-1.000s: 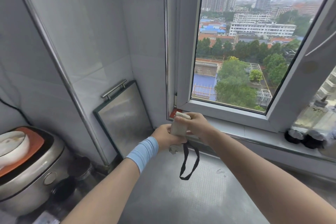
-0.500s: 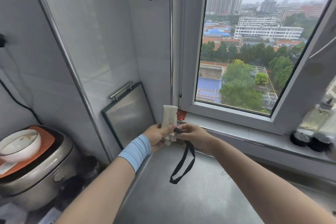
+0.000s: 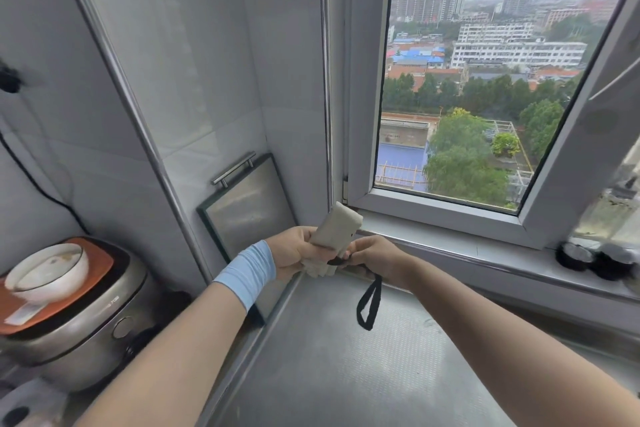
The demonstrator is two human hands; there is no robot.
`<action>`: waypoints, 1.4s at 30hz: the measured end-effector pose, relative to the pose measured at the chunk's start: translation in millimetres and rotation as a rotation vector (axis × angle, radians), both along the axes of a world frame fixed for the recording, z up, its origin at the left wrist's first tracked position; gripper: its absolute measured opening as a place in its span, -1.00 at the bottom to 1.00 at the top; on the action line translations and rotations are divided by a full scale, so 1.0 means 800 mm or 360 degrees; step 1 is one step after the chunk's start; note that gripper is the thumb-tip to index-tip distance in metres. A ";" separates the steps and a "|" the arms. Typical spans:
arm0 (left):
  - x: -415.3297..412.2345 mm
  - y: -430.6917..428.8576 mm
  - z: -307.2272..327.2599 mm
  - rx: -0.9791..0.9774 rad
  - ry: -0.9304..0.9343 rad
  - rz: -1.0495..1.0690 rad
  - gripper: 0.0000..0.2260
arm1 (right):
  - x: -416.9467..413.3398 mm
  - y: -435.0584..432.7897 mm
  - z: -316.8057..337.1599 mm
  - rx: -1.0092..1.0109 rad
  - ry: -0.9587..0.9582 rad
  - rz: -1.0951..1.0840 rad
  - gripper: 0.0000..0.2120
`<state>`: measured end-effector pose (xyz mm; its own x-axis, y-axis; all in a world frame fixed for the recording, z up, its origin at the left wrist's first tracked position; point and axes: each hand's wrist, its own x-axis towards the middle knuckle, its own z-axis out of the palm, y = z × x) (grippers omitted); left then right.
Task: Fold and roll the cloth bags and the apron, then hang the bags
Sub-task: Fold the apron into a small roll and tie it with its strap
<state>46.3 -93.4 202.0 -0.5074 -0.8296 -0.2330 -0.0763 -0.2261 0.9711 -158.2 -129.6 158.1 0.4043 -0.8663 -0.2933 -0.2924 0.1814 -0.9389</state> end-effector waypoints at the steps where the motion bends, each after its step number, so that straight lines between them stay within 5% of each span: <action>1: -0.001 0.001 0.002 -0.0011 -0.0034 -0.0029 -0.71 | 0.001 -0.001 0.003 -0.0027 0.0053 0.0008 -0.76; 6: -0.007 0.005 0.011 -0.0054 -0.0295 -0.0169 -0.63 | -0.014 -0.010 0.015 -0.0198 0.0542 0.0187 -0.97; 13: -0.005 0.005 0.007 -0.0078 -0.0409 -0.0163 -0.59 | -0.035 -0.018 0.019 -0.0291 0.1044 0.0416 -0.63; 16: -0.013 0.005 0.008 -0.0120 -0.0530 -0.0280 -0.69 | -0.034 -0.015 0.023 -0.0449 0.1315 0.0597 -0.86; 20: -0.021 0.000 0.008 -0.0085 -0.0597 -0.0326 -0.71 | -0.035 -0.010 0.027 -0.0616 0.1586 0.0768 -0.67; 27: -0.025 -0.004 -0.003 -0.0089 -0.0856 -0.0616 -0.67 | -0.035 -0.019 0.029 -0.0534 0.1822 0.1128 -0.86; 32: -0.031 -0.001 -0.003 -0.0122 -0.1194 -0.0774 -0.70 | -0.035 -0.034 0.026 -0.0647 0.1646 0.0822 -0.84; 37: -0.058 0.006 -0.042 -0.0173 -0.1738 -0.1043 -0.73 | -0.014 -0.051 0.042 -0.0374 0.0676 -0.0268 -0.73; 42: -0.045 -0.004 -0.099 -0.0094 -0.1695 -0.0373 -0.75 | -0.007 -0.039 0.070 -0.0282 0.0634 -0.0107 -0.84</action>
